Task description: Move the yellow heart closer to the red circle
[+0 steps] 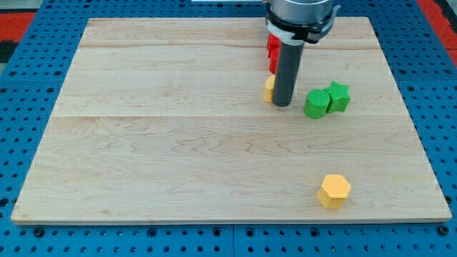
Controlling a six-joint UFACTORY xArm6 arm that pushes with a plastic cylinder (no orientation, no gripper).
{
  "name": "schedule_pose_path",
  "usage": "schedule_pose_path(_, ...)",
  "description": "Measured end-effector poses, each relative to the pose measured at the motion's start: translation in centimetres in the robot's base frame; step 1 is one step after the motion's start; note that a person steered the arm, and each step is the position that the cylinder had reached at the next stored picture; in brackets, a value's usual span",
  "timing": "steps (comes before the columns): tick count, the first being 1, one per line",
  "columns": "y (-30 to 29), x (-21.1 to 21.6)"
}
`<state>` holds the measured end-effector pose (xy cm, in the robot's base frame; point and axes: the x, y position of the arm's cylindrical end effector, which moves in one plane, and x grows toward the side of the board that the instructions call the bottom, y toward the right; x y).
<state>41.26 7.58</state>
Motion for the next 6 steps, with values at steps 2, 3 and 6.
schedule_pose_path(2,-3.3,0.6)
schedule_pose_path(3,-2.6,0.4)
schedule_pose_path(6,-1.1,-3.6)
